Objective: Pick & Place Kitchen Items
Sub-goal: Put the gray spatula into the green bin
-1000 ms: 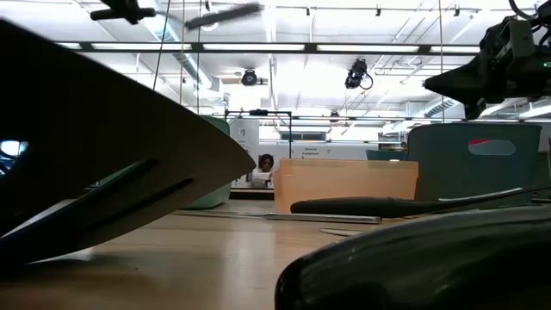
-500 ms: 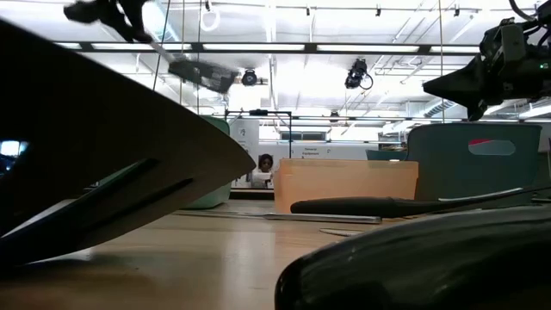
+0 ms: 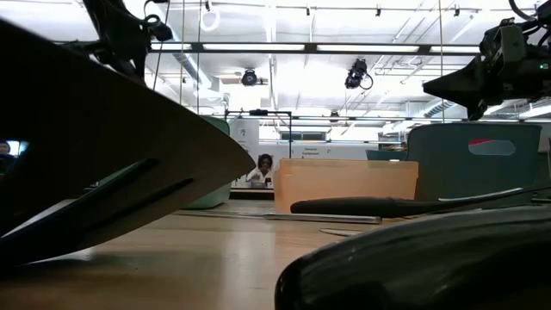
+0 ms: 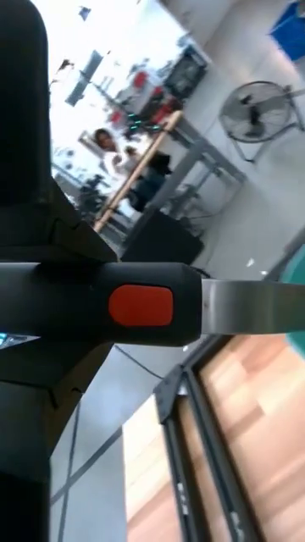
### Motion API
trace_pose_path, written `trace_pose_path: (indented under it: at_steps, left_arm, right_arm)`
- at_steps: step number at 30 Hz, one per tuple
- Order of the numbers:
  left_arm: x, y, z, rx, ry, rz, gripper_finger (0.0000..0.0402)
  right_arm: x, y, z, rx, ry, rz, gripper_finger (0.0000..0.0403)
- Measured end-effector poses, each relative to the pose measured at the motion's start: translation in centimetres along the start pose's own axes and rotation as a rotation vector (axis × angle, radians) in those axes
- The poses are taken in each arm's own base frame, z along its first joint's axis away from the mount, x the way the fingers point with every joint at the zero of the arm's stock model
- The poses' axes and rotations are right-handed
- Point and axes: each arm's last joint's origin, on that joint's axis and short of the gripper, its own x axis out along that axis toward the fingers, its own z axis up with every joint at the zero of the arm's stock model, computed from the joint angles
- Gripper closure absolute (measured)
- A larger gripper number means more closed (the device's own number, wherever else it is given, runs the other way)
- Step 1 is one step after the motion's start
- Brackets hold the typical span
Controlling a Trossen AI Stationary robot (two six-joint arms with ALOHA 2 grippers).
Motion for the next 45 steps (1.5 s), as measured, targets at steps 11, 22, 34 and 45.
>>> trace_pose_path:
  at_steps: [11, 22, 34, 45]
  left_arm:
    - [0.5, 0.5, 1.4, 0.064, -0.123, 0.039, 0.0288]
    - [0.7, 0.6, 2.1, 0.054, -0.242, 0.04, 0.0288]
    - [3.8, -1.0, 3.7, 0.118, -0.238, 0.008, 0.0288]
    - [6.1, -1.5, 3.7, 0.097, -0.277, -0.034, 0.0288]
  right_arm:
    - [0.0, 0.0, 0.0, -0.009, -0.001, -0.004, 0.0372]
    - [0.0, -0.1, 0.0, -0.015, -0.004, -0.023, 0.0372]
    - [0.0, -0.1, 0.0, -0.015, -0.004, -0.023, 0.0372]
    - [0.0, -0.1, 0.0, -0.017, -0.004, -0.023, 0.0372]
